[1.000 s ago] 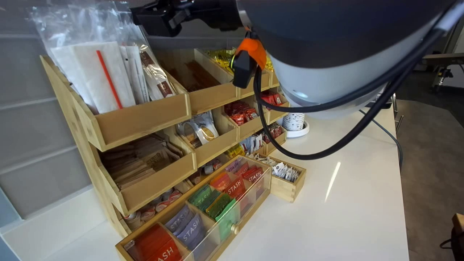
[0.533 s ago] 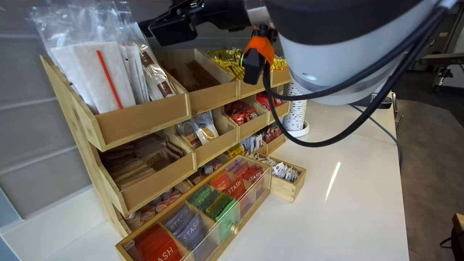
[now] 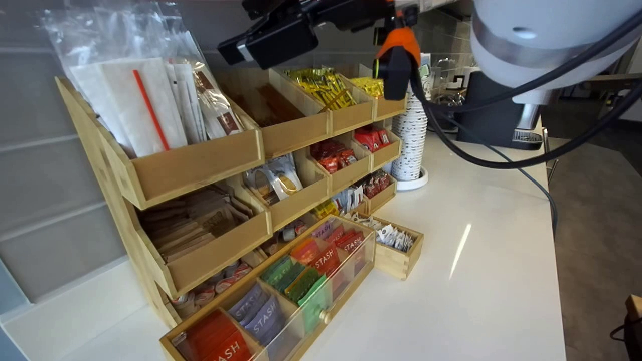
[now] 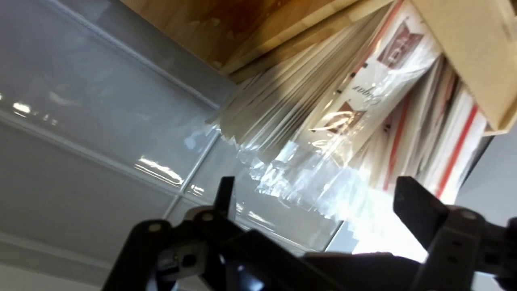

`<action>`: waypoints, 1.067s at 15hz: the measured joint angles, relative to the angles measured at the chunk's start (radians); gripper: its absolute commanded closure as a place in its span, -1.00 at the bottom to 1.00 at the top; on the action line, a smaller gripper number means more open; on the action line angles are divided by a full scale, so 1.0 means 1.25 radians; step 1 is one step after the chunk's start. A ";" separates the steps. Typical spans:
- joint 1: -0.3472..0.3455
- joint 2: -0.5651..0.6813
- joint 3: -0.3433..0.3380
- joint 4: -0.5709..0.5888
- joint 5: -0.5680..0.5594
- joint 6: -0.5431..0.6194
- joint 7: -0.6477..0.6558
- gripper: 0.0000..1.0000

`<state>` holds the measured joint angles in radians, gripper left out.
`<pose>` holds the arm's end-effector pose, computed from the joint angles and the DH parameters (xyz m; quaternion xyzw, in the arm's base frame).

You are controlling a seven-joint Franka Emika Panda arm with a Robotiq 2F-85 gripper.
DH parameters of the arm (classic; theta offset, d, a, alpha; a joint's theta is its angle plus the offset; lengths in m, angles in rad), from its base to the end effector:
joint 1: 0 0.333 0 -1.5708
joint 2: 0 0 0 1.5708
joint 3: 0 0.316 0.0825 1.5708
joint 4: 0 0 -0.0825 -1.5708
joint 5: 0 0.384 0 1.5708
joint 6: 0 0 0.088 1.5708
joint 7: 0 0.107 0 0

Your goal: Put the plastic on the rack

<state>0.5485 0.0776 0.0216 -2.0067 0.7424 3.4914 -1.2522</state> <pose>0.5373 0.2481 0.5668 0.7047 0.3526 0.6101 0.0826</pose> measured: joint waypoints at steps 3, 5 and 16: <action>-0.004 -0.067 -0.008 -0.056 0.000 -0.075 -0.012 -1.00; -0.010 -0.110 -0.015 -0.093 0.000 -0.121 -0.016 -1.00; -0.177 -0.327 0.026 -0.238 -0.178 -0.520 0.048 -1.00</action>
<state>0.3278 -0.3306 0.0543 -2.3041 0.5196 2.8417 -1.1925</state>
